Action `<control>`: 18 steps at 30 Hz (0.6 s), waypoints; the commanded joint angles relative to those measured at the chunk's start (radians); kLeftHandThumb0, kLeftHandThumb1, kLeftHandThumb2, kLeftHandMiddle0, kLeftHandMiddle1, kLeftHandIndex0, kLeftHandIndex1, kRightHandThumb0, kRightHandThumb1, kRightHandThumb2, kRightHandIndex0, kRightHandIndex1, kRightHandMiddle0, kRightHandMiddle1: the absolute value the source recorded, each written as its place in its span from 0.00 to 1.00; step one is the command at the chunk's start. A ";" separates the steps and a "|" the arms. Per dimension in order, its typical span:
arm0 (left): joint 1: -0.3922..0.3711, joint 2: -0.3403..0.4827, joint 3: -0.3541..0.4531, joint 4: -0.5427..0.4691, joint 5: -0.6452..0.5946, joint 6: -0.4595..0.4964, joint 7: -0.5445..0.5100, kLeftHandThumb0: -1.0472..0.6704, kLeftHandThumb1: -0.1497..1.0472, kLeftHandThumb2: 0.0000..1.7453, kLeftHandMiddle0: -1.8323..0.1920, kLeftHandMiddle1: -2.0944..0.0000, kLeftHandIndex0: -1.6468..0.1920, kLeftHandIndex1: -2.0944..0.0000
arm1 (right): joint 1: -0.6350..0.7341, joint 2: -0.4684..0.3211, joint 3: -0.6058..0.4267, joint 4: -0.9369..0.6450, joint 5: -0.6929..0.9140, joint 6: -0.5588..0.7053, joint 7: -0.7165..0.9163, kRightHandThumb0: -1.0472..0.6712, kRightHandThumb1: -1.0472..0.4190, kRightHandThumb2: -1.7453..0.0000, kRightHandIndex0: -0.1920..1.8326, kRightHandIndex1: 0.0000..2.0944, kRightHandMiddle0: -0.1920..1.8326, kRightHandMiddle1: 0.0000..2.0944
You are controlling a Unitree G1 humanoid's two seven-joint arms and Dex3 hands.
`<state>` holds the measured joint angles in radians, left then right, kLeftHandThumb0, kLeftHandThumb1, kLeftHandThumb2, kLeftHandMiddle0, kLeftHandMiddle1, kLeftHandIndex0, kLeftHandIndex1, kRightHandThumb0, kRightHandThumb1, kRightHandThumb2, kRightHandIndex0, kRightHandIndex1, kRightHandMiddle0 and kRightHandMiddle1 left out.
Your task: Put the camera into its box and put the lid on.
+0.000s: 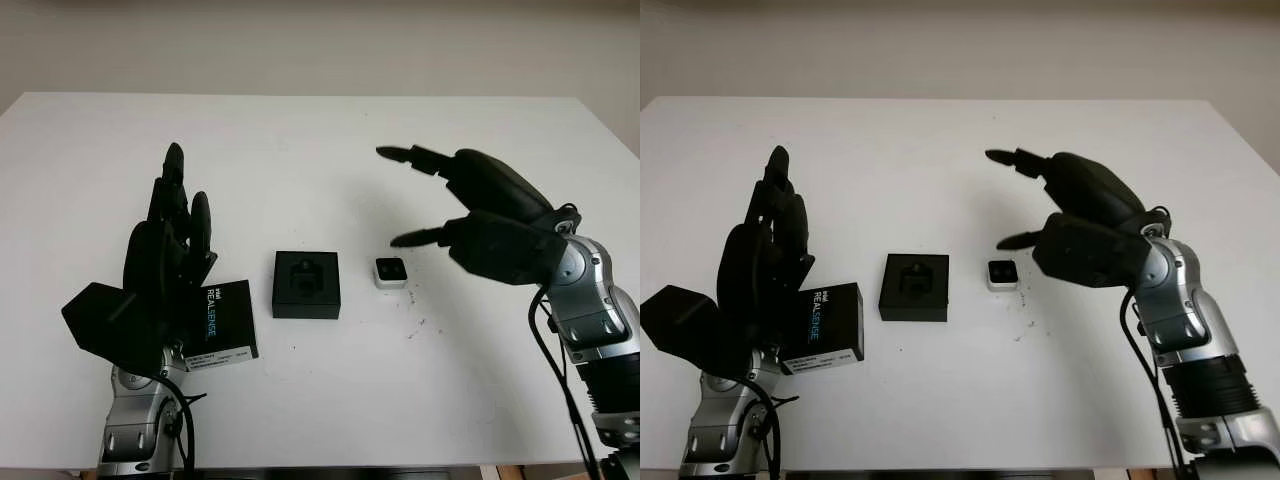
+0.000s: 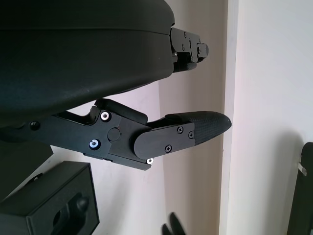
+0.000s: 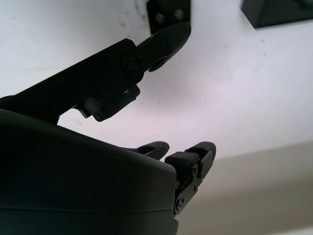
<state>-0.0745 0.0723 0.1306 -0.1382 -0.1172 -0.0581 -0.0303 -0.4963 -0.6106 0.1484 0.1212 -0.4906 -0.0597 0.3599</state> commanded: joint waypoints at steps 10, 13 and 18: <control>0.003 0.001 0.002 -0.014 0.000 -0.005 -0.002 0.27 1.00 0.33 0.91 0.98 0.90 0.98 | -0.006 -0.050 0.057 0.013 -0.087 -0.034 0.053 0.28 0.21 0.97 0.36 0.12 0.37 0.06; 0.001 0.000 0.003 -0.012 -0.002 -0.005 -0.003 0.26 1.00 0.33 0.91 0.98 0.90 0.98 | -0.002 -0.053 0.063 0.014 -0.092 -0.038 0.062 0.27 0.20 0.97 0.31 0.23 0.37 0.07; -0.002 -0.005 0.002 -0.016 0.002 -0.001 0.006 0.26 1.00 0.33 0.90 0.97 0.89 0.97 | 0.006 -0.051 0.070 0.003 -0.101 -0.024 0.084 0.27 0.19 0.97 0.08 0.66 0.34 0.11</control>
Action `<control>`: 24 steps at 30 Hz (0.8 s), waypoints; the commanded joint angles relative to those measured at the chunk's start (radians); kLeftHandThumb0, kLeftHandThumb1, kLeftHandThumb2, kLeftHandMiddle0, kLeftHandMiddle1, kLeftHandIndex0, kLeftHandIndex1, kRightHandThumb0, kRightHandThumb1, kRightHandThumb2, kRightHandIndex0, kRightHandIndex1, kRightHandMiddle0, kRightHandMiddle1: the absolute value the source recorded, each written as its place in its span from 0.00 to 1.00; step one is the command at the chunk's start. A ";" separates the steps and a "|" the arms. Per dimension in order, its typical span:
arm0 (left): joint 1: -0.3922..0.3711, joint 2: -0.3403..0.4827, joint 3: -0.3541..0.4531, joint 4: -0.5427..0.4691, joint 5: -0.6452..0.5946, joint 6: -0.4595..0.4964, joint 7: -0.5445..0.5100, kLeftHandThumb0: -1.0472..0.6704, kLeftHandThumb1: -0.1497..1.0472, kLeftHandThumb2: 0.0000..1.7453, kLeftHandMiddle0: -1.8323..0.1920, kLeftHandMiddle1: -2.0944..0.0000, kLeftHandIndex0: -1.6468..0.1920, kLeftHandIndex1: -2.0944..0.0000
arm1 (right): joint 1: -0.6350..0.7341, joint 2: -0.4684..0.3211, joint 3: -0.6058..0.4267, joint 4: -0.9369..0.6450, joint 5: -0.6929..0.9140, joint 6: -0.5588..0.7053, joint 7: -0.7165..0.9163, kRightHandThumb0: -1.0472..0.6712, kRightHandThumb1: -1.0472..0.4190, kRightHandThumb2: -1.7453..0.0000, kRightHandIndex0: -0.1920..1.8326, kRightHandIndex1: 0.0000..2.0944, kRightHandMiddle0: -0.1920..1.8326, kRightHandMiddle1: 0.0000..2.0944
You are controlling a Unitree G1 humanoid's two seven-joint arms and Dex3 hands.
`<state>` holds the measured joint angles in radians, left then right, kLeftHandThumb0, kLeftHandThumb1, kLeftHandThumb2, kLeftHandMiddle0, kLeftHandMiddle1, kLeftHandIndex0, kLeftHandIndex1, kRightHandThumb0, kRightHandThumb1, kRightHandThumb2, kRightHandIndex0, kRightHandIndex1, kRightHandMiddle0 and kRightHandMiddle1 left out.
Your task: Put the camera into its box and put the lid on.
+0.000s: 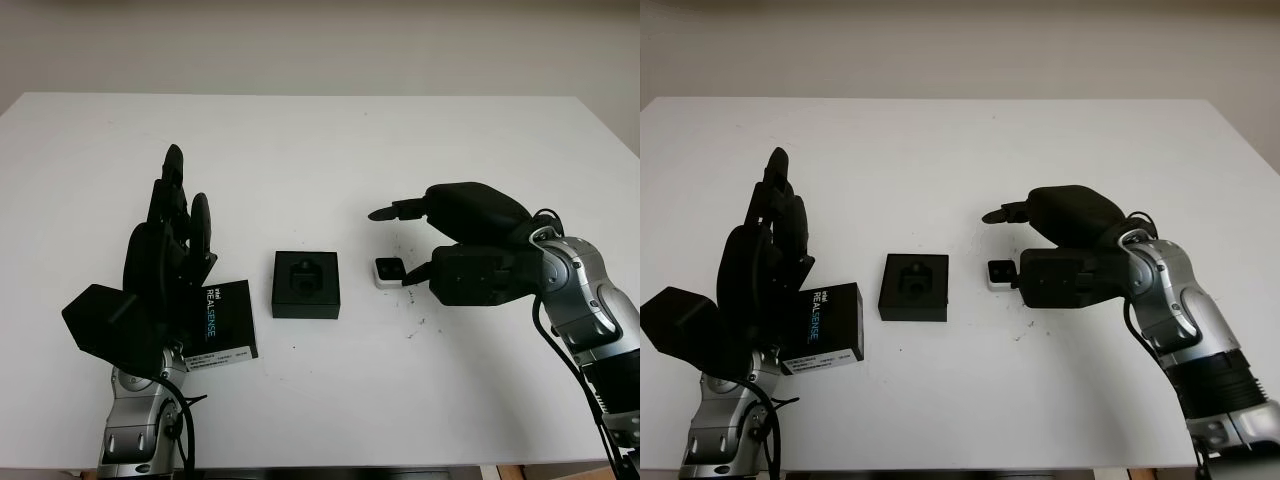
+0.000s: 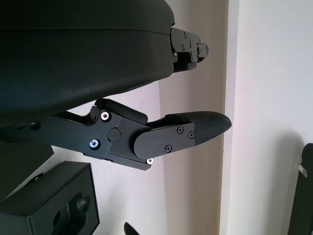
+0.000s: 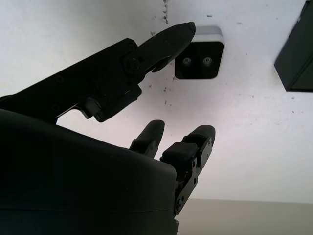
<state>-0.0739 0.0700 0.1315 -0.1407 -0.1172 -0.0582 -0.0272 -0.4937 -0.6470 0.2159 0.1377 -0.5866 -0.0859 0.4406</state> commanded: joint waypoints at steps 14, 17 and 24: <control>0.004 -0.005 -0.001 -0.028 -0.007 0.006 0.001 0.27 1.00 0.33 0.90 0.98 0.90 0.98 | 0.051 -0.005 0.021 -0.025 -0.048 0.003 -0.024 0.28 0.17 0.97 0.14 0.50 0.27 0.22; 0.004 -0.007 0.000 -0.027 -0.007 0.007 0.003 0.26 1.00 0.32 0.90 0.97 0.89 0.97 | 0.065 -0.004 0.032 -0.013 -0.084 -0.014 -0.076 0.28 0.17 0.97 0.08 0.73 0.25 0.33; 0.003 -0.005 -0.001 -0.024 -0.003 0.009 0.003 0.26 1.00 0.32 0.90 0.97 0.89 0.98 | 0.090 0.007 0.055 -0.012 -0.140 -0.008 -0.136 0.30 0.16 0.97 0.12 0.63 0.20 0.47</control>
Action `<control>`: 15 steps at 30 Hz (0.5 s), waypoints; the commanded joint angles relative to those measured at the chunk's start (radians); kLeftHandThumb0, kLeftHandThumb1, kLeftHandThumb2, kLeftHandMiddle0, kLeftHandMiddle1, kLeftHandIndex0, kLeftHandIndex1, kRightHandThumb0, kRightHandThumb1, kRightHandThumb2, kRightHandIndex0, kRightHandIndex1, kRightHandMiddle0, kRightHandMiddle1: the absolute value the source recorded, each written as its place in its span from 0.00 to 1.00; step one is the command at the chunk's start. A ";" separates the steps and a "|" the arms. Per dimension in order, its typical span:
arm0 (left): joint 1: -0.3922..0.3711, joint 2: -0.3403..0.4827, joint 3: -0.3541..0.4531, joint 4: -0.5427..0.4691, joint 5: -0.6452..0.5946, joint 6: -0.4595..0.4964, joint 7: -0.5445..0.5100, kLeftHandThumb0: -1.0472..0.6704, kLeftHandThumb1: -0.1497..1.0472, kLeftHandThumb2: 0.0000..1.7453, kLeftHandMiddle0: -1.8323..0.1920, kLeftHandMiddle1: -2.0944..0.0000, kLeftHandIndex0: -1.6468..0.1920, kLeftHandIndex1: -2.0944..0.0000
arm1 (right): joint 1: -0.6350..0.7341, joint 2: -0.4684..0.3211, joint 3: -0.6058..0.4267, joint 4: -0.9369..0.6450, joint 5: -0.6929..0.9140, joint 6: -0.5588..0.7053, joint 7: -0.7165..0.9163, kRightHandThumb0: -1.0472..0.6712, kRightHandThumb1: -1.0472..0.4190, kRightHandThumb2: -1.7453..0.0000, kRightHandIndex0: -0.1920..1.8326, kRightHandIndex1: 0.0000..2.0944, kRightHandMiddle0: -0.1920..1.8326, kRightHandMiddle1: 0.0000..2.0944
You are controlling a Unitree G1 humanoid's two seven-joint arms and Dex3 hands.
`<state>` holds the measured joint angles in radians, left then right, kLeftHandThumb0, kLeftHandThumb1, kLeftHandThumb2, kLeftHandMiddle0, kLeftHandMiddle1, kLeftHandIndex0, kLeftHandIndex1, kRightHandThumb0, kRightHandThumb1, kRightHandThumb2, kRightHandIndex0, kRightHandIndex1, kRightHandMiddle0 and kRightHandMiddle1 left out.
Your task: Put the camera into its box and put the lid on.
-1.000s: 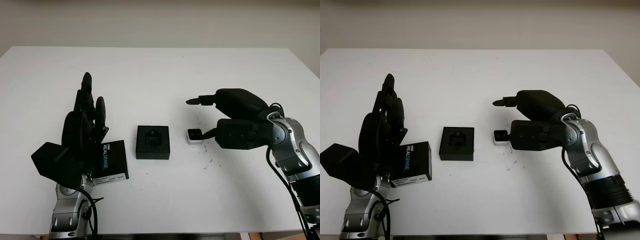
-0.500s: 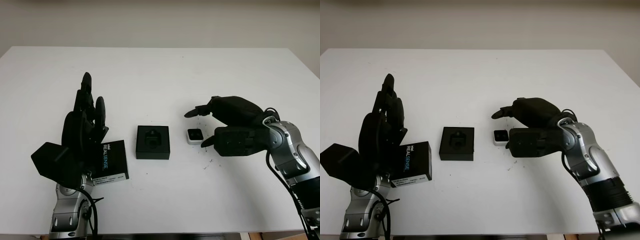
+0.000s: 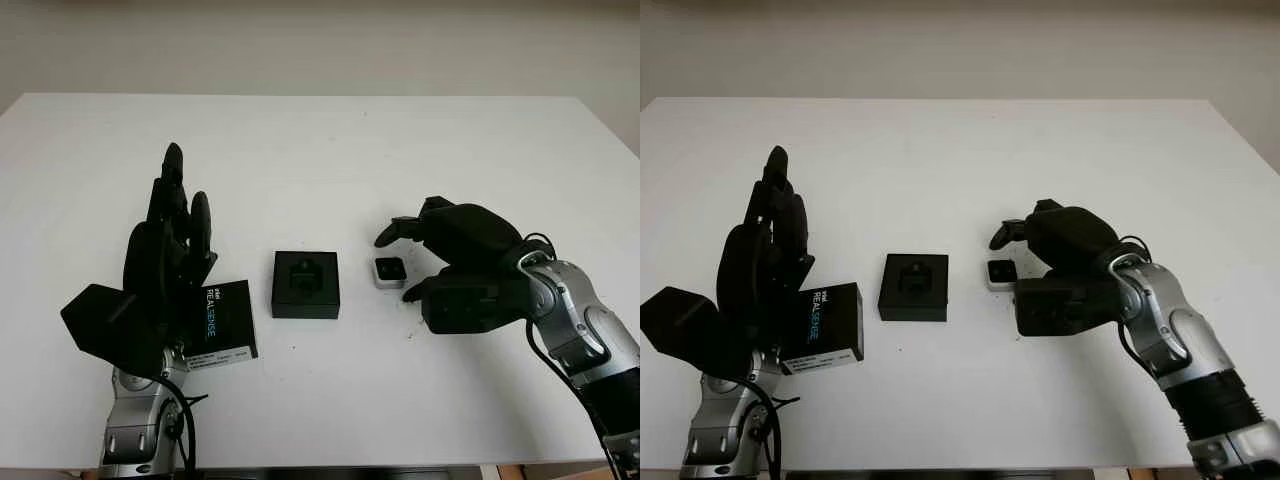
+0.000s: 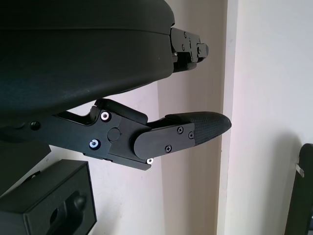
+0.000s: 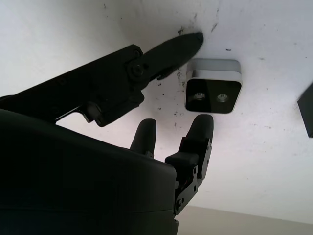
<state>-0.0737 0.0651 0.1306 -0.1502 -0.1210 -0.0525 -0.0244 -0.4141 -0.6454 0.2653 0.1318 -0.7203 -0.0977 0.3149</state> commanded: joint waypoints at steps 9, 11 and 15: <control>0.004 -0.003 -0.001 -0.015 0.001 0.001 0.001 0.26 1.00 0.32 0.90 0.97 0.89 0.97 | 0.041 0.015 0.018 0.001 -0.030 -0.016 -0.073 0.31 0.15 0.97 0.14 0.67 0.21 0.53; 0.004 -0.003 -0.002 -0.015 0.000 0.000 0.000 0.26 1.00 0.32 0.90 0.98 0.89 0.98 | 0.045 0.017 0.018 0.006 -0.029 -0.023 -0.087 0.32 0.14 0.97 0.14 0.68 0.22 0.54; 0.003 -0.005 -0.002 -0.017 0.000 0.007 0.003 0.26 1.00 0.32 0.90 0.98 0.89 0.97 | 0.060 0.033 0.013 0.023 -0.023 -0.042 -0.144 0.34 0.13 0.97 0.17 0.71 0.24 0.58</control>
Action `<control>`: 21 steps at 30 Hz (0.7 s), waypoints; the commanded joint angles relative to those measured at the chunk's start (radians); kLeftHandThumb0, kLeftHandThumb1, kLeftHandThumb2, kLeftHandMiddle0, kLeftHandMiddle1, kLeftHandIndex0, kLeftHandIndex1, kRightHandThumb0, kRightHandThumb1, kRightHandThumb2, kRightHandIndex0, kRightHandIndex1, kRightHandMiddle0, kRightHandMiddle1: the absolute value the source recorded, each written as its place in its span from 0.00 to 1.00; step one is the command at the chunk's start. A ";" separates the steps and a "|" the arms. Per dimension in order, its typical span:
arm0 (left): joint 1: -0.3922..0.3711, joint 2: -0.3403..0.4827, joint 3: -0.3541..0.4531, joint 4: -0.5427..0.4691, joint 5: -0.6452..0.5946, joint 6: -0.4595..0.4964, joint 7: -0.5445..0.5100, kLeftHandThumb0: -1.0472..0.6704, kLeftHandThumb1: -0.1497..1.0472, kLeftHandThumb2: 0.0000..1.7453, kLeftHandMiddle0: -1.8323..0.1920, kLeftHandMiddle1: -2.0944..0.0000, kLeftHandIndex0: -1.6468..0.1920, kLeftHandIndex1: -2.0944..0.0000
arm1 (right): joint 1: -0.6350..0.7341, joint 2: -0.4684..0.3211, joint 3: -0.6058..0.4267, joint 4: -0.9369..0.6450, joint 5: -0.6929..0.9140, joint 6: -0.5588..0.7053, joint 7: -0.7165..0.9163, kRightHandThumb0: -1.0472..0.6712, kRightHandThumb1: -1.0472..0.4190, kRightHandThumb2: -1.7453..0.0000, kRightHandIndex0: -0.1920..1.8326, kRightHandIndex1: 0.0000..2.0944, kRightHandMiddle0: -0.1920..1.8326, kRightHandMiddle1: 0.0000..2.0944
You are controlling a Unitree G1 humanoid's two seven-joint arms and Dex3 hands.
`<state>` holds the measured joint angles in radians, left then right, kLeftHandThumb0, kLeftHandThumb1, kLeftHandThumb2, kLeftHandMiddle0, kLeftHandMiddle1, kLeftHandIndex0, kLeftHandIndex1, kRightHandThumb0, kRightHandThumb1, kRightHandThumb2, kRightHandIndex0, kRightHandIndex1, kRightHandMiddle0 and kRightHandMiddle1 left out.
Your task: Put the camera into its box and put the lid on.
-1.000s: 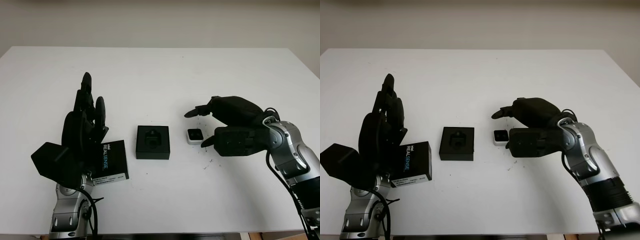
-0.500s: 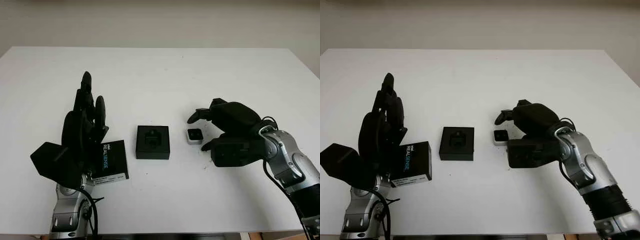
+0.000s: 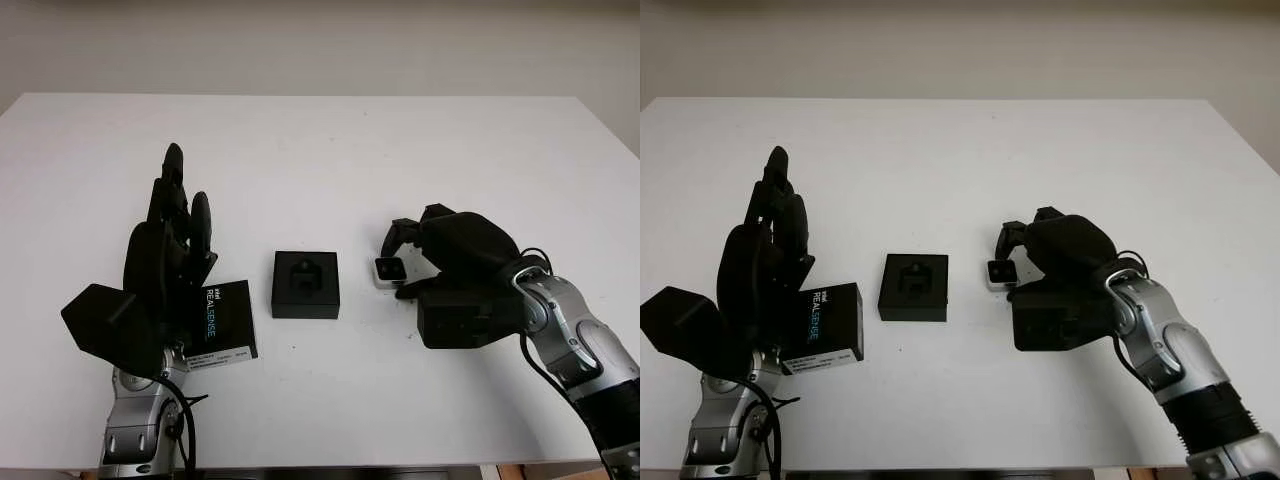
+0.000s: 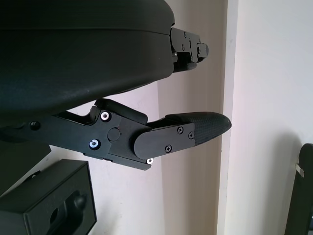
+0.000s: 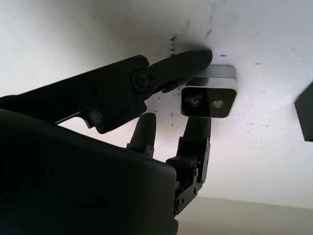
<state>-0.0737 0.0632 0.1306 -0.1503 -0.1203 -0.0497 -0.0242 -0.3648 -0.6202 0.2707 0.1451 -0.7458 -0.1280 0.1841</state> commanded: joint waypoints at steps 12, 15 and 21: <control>0.004 -0.008 -0.001 -0.013 0.004 -0.004 0.003 0.27 1.00 0.32 0.90 0.98 0.90 0.98 | 0.033 0.048 -0.009 0.025 0.099 -0.027 -0.005 0.37 0.12 0.97 0.19 0.71 0.24 0.60; 0.005 -0.008 -0.001 -0.013 0.004 -0.004 0.003 0.27 1.00 0.32 0.90 0.97 0.90 0.98 | 0.032 0.048 -0.007 0.023 0.109 -0.024 0.005 0.37 0.12 0.97 0.19 0.72 0.23 0.60; 0.005 -0.010 -0.001 -0.019 0.004 0.004 0.006 0.27 1.00 0.32 0.90 0.98 0.90 0.98 | 0.033 0.050 -0.011 0.056 0.086 -0.071 -0.084 0.42 0.06 0.96 0.20 0.88 0.28 0.66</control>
<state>-0.0736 0.0566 0.1305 -0.1503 -0.1169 -0.0456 -0.0218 -0.3446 -0.5788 0.2586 0.1875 -0.6567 -0.1875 0.1170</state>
